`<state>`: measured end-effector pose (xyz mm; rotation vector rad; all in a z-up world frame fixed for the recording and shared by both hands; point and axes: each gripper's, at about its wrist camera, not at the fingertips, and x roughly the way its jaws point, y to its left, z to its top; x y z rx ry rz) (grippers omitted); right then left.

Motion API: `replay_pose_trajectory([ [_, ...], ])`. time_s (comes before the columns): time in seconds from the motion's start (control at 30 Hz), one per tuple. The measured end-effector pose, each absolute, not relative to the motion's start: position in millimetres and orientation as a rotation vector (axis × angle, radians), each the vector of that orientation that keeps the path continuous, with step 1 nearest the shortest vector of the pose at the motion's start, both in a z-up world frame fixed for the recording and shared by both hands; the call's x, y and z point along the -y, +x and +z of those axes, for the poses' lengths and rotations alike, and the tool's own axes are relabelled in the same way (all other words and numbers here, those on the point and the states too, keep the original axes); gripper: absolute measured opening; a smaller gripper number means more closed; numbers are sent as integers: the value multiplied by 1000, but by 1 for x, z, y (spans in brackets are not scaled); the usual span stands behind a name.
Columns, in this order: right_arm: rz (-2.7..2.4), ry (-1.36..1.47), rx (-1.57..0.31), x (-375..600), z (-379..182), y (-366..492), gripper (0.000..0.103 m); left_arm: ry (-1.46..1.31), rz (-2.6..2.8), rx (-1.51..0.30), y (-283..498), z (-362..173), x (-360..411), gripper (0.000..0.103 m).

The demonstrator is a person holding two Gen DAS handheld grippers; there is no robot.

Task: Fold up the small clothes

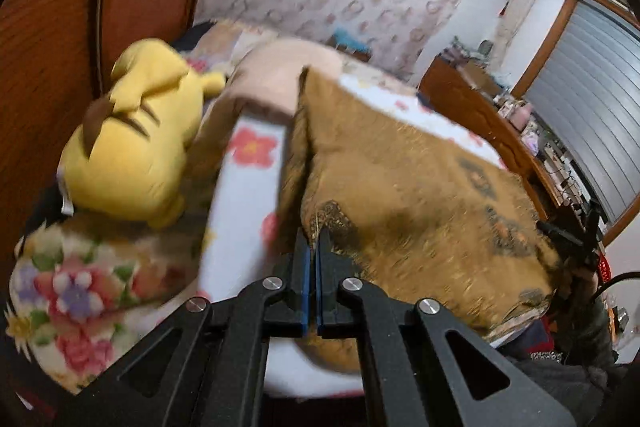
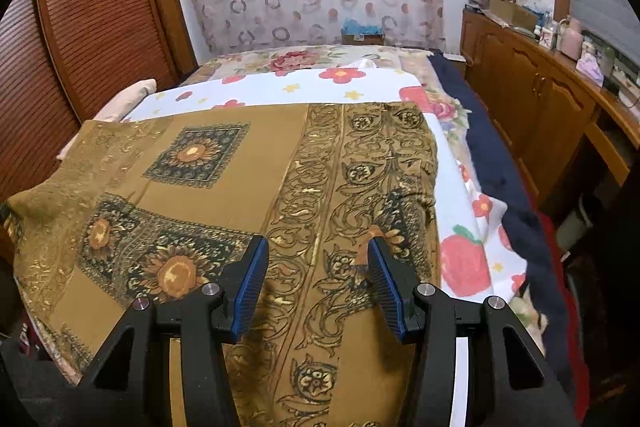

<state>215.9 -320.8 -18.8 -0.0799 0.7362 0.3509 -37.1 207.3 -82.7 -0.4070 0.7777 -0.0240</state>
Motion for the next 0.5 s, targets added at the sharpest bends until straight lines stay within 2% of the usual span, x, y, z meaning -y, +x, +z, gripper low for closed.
replay_pose_trajectory([
  [0.17,356,-71,-735,321,-21,214,53,-345,18,-788,-37,-90,-202,3],
  [0.23,347,-96,-733,320,-25,211,53,-312,38,-788,-36,-89,-202,10],
  [0.3,347,-111,-737,321,-29,209,53,-263,63,-787,-33,-87,-201,23],
  [0.37,347,-112,-745,325,-34,208,53,-248,65,-773,-31,-85,-202,44],
  [0.5,331,-128,-719,328,-44,203,53,-237,56,-755,-24,-81,-201,52],
])
